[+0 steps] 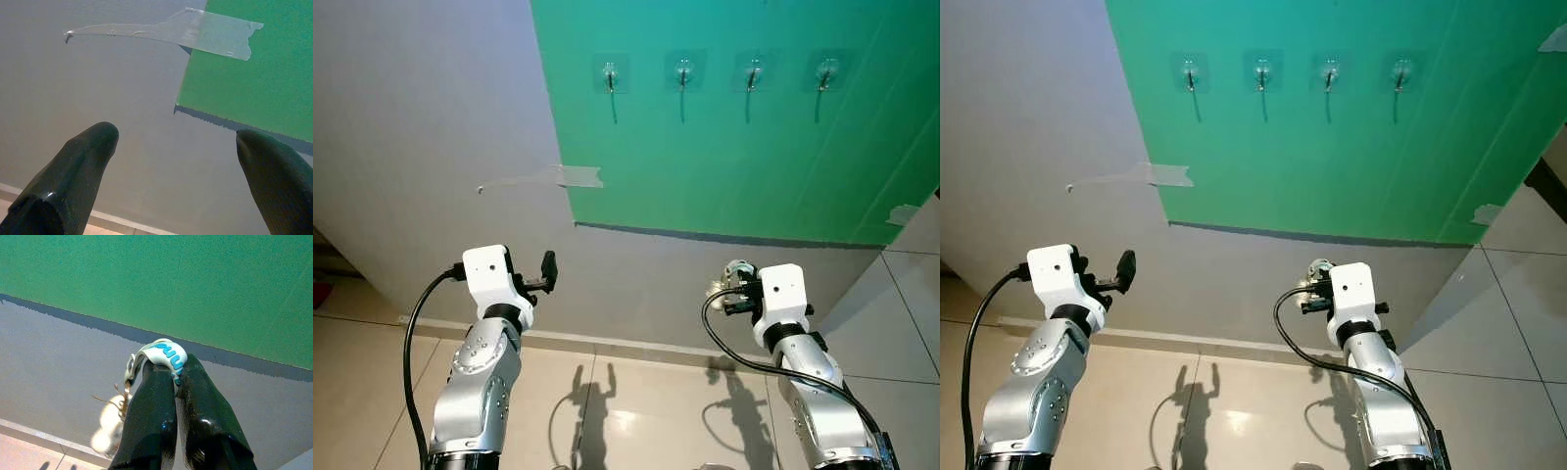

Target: Hang keys on a hook

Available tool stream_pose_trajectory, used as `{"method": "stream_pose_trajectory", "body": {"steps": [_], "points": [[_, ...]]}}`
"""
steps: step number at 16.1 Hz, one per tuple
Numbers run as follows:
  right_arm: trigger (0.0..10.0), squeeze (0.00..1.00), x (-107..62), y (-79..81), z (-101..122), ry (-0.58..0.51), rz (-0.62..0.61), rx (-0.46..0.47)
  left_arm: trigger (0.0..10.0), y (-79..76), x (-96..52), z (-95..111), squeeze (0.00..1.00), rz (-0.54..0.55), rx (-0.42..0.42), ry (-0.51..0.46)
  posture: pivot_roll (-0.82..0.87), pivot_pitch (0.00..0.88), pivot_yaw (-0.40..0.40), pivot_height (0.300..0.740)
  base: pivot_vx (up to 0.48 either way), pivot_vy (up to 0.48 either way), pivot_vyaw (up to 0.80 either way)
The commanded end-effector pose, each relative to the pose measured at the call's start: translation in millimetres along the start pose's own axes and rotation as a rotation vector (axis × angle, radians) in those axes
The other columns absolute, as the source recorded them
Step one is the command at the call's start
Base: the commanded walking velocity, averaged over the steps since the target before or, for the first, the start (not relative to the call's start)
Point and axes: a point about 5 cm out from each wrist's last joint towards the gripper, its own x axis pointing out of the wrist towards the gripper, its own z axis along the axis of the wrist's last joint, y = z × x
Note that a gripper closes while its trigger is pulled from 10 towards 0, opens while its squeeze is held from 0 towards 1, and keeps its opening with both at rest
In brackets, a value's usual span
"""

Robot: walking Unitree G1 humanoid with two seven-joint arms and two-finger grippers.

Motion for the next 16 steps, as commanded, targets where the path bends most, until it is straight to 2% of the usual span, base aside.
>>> {"method": "stream_pose_trajectory", "body": {"steps": [1, 16], "points": [[10.0, 0.00, 4.1, 2.6, 7, -0.024, 0.014, 0.001, 10.0, 1.6, 0.4, 0, 0.00, 0.009, 0.011, -0.002, -0.18, 0.000, 0.056, 0.740, 0.000, 0.000, 0.00], [10.0, 0.00, 14.9, -1.3, 27, -0.078, 0.029, -0.004, 10.0, -2.7, -1.9, 1, 0.00, 0.016, -0.003, -0.015, -0.16, 0.000, 0.032, 0.740, 0.000, 0.000, 0.00]]}}
